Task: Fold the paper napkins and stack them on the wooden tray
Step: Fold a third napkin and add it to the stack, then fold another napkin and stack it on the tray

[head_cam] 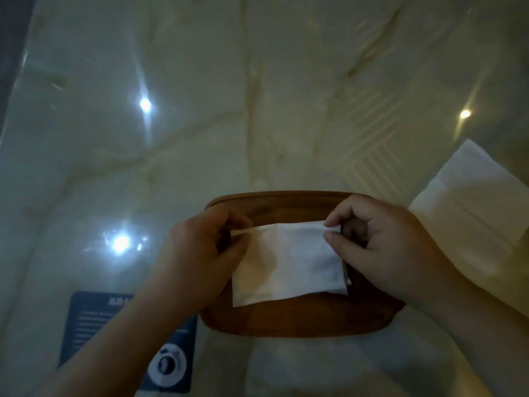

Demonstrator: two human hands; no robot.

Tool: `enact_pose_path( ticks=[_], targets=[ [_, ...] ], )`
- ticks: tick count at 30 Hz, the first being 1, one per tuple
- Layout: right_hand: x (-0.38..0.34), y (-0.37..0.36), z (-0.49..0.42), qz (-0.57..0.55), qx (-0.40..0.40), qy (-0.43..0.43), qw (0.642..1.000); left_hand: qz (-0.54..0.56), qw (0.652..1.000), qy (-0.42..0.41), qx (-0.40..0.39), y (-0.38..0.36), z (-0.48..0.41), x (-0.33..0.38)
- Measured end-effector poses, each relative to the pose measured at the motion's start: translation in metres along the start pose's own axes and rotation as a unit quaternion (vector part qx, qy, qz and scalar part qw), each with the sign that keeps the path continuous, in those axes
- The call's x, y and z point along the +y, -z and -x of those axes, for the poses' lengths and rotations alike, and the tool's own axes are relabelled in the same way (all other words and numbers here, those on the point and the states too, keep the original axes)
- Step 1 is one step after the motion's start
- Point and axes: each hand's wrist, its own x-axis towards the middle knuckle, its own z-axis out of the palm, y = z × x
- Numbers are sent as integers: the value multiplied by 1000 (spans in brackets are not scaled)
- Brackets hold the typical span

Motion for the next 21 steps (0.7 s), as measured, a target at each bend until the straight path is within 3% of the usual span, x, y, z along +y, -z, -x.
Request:
enact_pose_path(
  ticks=[6,10,21],
  targets=[
    [4,-2,-1,91,10,66,994,-82,992,-90,30,-3,-1,-2],
    [7,4,1,161,34,90,982,-181,967,-173,42,1,-7,2],
    [38,55,-1,233,97,27,967,-238,911,-337,9,-36,-64,82]
  ],
)
